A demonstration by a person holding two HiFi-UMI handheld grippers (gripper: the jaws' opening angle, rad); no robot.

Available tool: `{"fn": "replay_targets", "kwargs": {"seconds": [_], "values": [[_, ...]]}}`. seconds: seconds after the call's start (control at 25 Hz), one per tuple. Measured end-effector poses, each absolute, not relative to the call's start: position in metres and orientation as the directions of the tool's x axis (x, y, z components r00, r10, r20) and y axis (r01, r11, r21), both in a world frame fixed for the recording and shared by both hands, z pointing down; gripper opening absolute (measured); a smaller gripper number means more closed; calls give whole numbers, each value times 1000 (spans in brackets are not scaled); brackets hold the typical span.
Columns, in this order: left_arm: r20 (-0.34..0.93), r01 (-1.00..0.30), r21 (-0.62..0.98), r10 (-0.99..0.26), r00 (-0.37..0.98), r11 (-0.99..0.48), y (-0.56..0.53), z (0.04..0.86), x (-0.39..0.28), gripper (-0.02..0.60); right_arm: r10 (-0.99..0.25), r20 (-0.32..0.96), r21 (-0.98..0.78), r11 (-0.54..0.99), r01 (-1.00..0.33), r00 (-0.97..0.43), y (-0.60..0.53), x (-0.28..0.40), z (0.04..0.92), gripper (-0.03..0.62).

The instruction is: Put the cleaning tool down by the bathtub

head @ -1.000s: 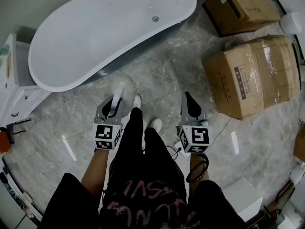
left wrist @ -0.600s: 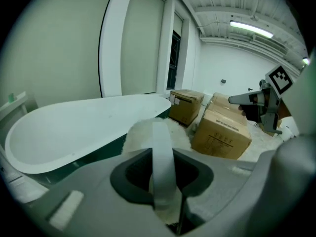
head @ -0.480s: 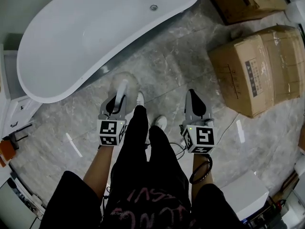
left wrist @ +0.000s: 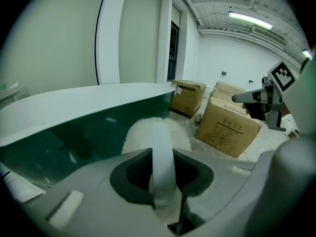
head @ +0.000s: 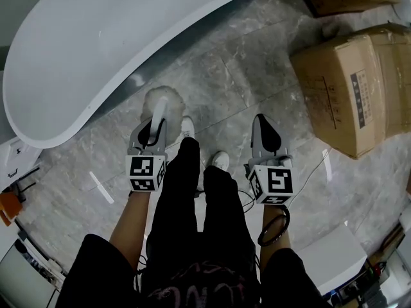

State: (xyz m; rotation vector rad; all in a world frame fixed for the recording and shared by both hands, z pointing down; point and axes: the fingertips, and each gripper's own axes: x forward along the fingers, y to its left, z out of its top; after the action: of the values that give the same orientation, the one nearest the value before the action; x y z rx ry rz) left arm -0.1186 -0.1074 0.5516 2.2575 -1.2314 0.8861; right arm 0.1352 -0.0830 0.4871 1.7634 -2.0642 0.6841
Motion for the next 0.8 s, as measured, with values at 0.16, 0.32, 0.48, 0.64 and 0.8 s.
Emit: {"fn": "replay_targets", "kwargs": {"seconds": [0.16, 0.32, 0.48, 0.64, 0.8], "values": [[701, -851, 47, -590, 401, -523, -113, 589, -118, 87, -812, 555, -115, 142, -983, -182, -85, 130, 531, 15], [702, -861, 52, -595, 392, -507, -116, 625, -125, 87, -800, 566, -121, 157, -980, -198, -87, 119, 572, 15], [712, -862, 44, -590, 381, -504, -116, 664, -134, 87, -791, 574, -135, 164, -977, -212, -89, 110, 612, 15], [717, -863, 30, -591, 370, -504, -120, 700, -141, 87, -782, 583, -136, 175, -975, -221, -92, 106, 650, 15], [720, -863, 21, -591, 364, -505, -128, 736, -145, 87, -772, 593, -136, 186, -973, -231, -96, 103, 686, 15]]}}
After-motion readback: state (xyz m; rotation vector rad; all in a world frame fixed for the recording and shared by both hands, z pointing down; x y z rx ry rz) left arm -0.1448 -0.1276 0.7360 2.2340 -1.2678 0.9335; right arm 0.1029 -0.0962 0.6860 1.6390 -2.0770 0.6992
